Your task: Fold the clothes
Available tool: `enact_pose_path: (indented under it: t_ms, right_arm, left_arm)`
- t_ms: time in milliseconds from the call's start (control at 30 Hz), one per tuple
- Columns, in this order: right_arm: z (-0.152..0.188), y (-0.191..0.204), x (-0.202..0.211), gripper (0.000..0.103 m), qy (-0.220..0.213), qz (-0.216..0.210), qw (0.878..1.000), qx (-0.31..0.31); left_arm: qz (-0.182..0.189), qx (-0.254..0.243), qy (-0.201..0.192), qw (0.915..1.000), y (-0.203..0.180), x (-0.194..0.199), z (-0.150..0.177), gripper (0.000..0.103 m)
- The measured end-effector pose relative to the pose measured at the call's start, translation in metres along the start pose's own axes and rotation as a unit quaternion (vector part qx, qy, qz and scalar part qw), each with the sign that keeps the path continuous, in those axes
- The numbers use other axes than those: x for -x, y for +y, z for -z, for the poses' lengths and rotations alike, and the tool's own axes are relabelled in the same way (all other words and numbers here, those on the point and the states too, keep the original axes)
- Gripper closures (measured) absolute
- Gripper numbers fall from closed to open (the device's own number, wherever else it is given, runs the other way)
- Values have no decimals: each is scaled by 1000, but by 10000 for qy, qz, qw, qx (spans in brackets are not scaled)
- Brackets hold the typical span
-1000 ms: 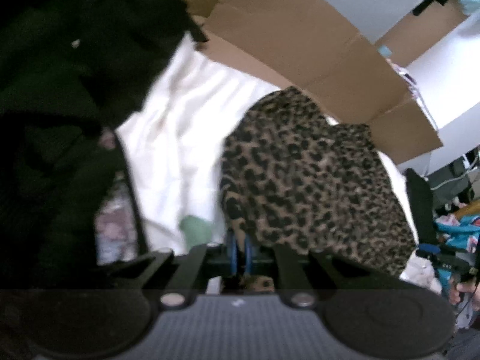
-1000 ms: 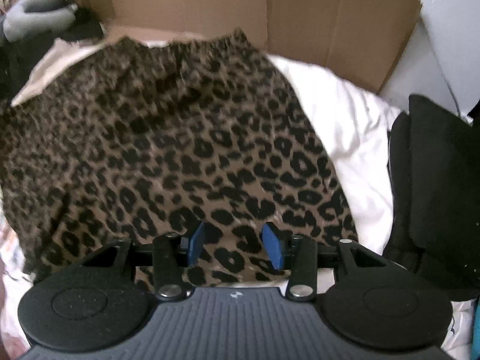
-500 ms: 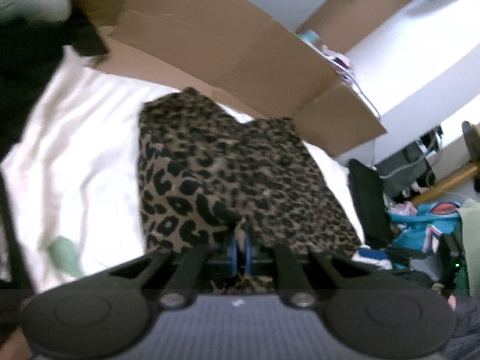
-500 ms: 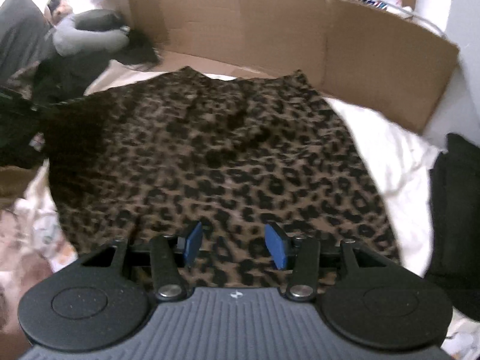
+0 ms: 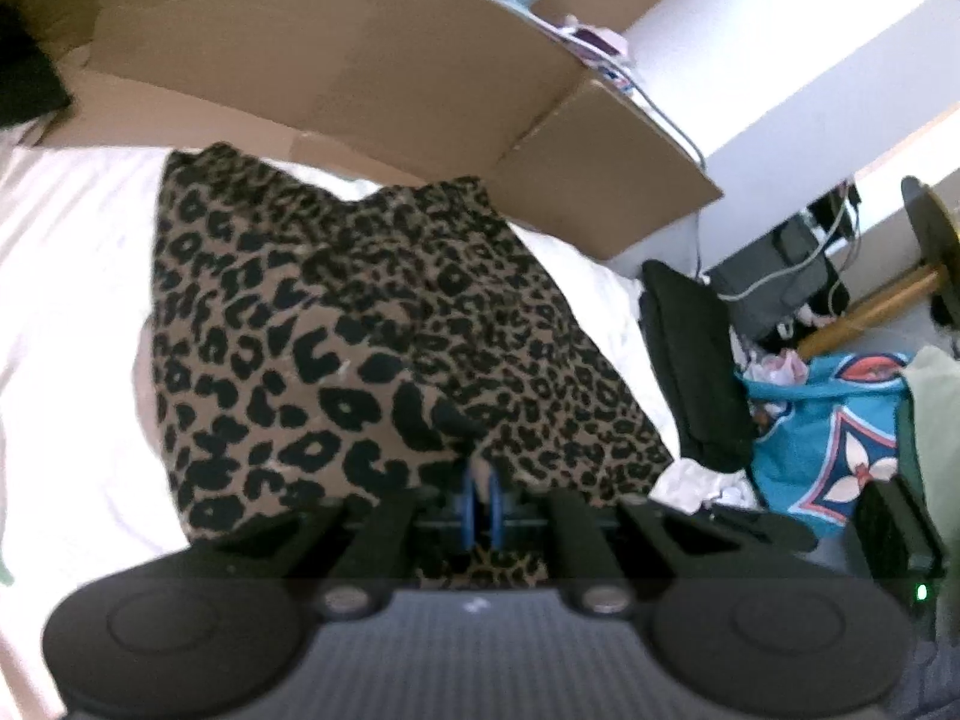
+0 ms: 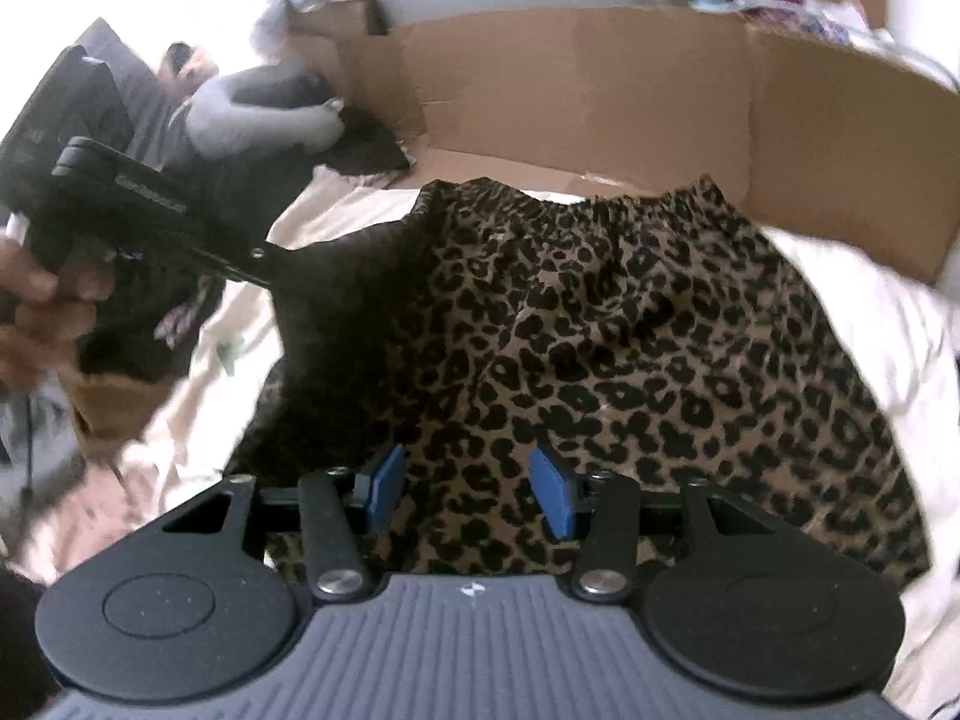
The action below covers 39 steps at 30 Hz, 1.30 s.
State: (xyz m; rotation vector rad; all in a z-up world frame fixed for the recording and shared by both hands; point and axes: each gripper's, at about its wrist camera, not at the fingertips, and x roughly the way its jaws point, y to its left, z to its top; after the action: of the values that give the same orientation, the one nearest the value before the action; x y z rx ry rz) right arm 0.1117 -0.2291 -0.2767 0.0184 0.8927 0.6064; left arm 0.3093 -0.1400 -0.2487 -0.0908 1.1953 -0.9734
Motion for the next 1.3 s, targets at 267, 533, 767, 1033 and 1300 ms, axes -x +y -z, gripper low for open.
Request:
enact_pose_path:
  t_ms: [267,533,767,1033,1300]
  right_arm:
    - [-6,-9,4,49,-420,-89,9988,-216]
    - [-3,-35,11,49,-728,-11,9947,-728]
    - [-7,-28,8,49,-876,-269,9936,-668]
    - [-9,-34,-2,54,-888,58,9936,-698]
    - [-9,-30,-7,77,-904,86,9939,-626]
  left_arm:
    - [-116,-173,119,9997,-21,-26,-30,97]
    - [-227,-3,194,9996,-44,-51,-31,97]
    - [1,352,149,9993,-58,-63,-18,97]
    - [218,457,240,9984,-69,-68,-11,96]
    - [431,399,289,9979,-85,-70,-7,96]
